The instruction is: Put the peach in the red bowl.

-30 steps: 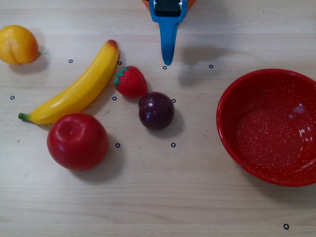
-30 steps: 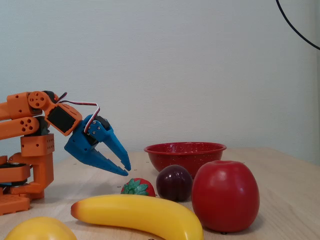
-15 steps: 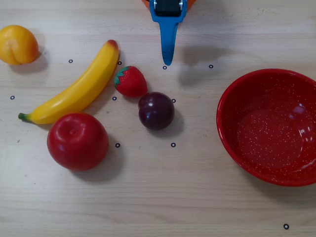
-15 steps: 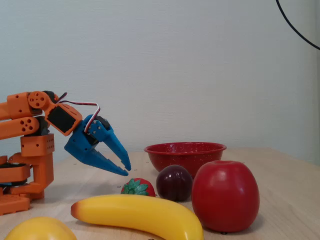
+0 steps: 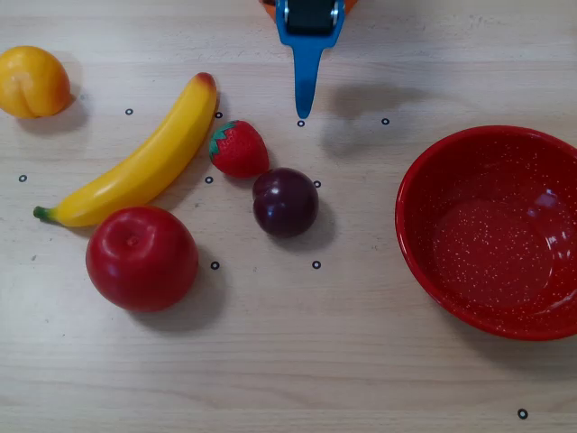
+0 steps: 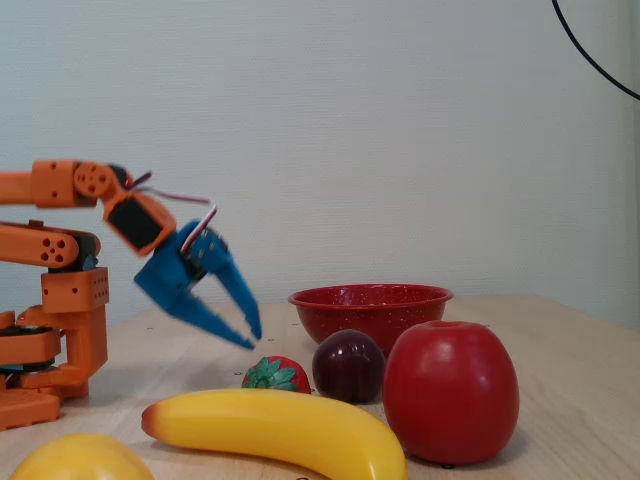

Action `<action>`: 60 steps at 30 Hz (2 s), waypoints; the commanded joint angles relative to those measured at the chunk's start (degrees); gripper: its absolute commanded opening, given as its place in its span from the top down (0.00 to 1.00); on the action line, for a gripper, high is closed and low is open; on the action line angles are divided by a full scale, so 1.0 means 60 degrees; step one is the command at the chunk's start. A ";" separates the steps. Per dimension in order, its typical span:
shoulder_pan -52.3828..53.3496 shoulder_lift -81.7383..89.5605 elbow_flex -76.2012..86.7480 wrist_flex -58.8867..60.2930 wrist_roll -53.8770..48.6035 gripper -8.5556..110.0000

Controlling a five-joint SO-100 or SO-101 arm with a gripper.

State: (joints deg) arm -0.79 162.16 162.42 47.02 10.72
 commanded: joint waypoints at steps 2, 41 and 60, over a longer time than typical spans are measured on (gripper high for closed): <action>-0.0352 -0.1084 -0.1890 -0.0234 0.0688 0.93; -0.8833 -1.3579 -1.7930 0.8203 0.5581 0.87; -1.2202 -1.6699 -2.0742 0.9551 1.0972 0.46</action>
State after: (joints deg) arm -72.33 59.24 43.42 102.39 73.12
